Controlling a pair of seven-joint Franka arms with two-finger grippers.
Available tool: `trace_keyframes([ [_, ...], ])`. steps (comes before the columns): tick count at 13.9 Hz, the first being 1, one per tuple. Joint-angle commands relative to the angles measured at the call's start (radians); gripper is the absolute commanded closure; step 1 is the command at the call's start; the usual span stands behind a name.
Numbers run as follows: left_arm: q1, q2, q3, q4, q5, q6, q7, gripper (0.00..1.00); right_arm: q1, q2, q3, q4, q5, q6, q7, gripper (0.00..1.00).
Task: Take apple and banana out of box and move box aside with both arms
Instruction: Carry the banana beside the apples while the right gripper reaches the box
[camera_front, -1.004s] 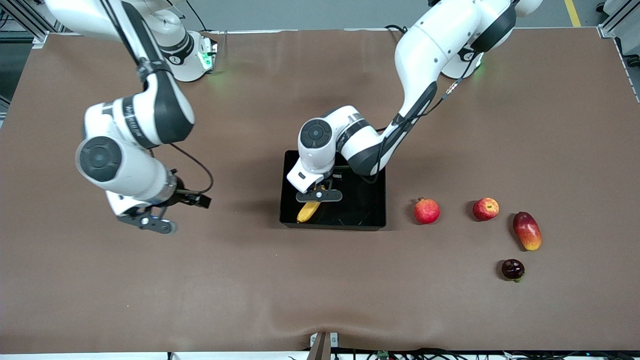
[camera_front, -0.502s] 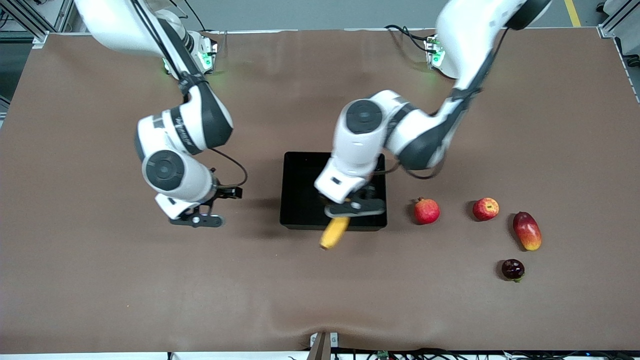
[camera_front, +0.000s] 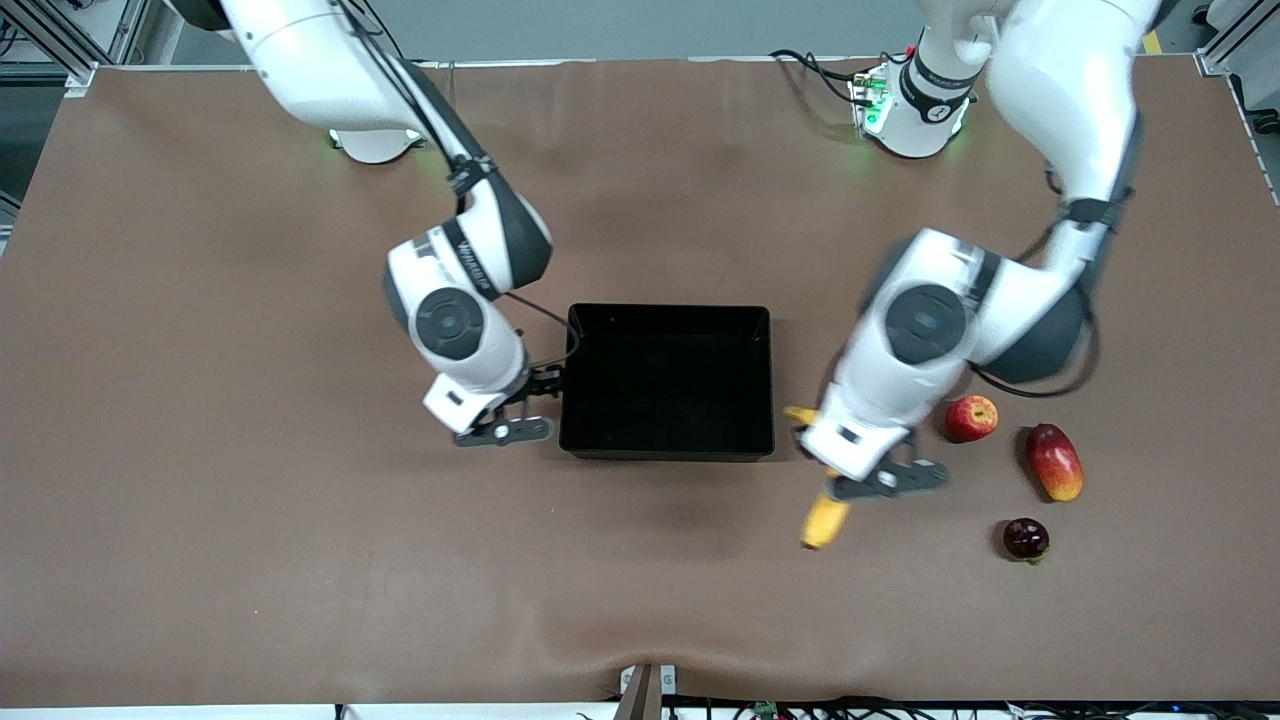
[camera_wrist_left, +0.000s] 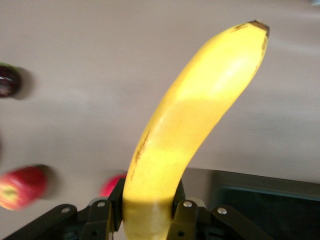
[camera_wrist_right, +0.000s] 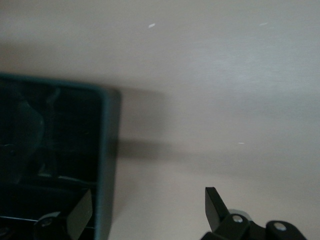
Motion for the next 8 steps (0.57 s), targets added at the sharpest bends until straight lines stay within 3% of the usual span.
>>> trace_keyframes([
  [1,0.106,0.006,-0.014,-0.030,0.013,0.012,0.153,1.00,0.030,0.029,-0.008,0.004,0.020,0.061,-0.015,0.00],
  [5,0.187,0.111,-0.008,-0.030,0.017,0.128,0.198,1.00,0.068,0.072,0.006,-0.018,0.031,0.084,0.003,0.00],
  [7,0.227,0.170,-0.008,-0.032,0.017,0.203,0.198,1.00,0.079,0.088,0.005,-0.025,0.101,0.115,0.005,0.00],
  [8,0.239,0.200,-0.006,-0.029,0.011,0.240,0.196,1.00,0.079,0.091,0.005,-0.041,0.103,0.136,0.005,0.15],
])
